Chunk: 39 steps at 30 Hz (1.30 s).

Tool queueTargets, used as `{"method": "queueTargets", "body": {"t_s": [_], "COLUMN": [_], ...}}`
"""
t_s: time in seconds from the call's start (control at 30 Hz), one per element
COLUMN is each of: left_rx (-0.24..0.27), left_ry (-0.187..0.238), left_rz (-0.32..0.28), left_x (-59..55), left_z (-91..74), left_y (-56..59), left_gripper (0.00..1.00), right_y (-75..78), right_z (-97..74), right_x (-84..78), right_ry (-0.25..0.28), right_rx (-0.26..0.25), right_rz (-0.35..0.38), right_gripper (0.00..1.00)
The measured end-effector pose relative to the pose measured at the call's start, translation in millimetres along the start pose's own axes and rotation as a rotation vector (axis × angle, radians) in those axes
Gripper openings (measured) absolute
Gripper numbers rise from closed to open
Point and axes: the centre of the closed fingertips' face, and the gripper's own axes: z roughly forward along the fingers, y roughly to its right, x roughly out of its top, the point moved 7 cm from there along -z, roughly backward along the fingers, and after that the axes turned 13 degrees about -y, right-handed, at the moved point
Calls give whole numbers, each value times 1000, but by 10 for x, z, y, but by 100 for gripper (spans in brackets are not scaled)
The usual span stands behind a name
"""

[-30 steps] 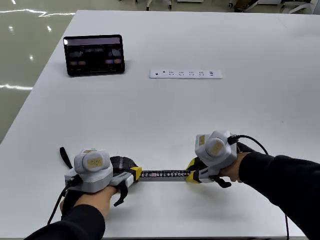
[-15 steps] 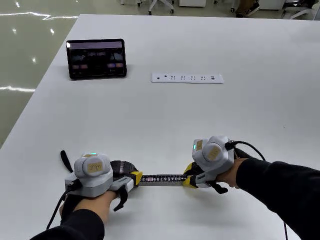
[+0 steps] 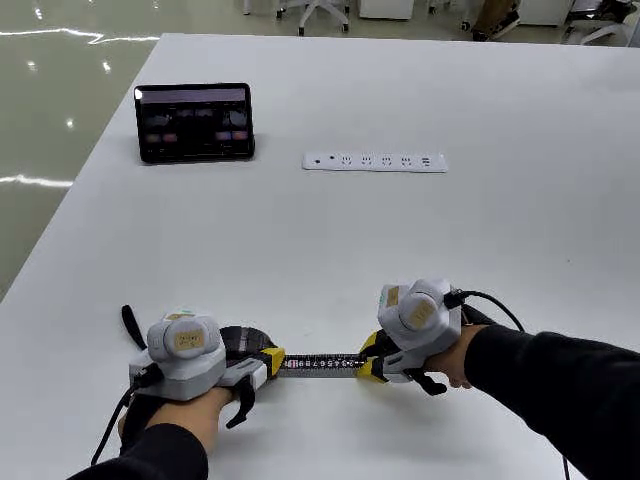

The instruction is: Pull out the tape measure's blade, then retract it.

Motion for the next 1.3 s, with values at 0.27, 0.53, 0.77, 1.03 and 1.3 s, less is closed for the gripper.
{"method": "queueTargets", "body": {"t_s": [0.27,0.53,0.77,1.03,1.3], "left_rx": [-4,-7,-11,-13,-17], "left_ry": [-2,-3,-1,-1,0], "left_rz": [-4,-6,-13,-17,-20], "left_x": [-2,-2,-2,-4,-2], "left_z": [0,3,9,10,11], "left_y": [-10,-12,-16,-21,-21], "left_gripper": [59,59,59,59,59], "right_y": [-9,-21,-32,-46,-56], "right_z": [27,51,66,100,108], "right_x": [38,83,119,188,229], "right_ry": [-4,14,33,42,55], "right_rx": [6,11,15,2,14], "right_rz": [-11,5,23,15,21], "right_gripper": [10,10,10,10,10]}}
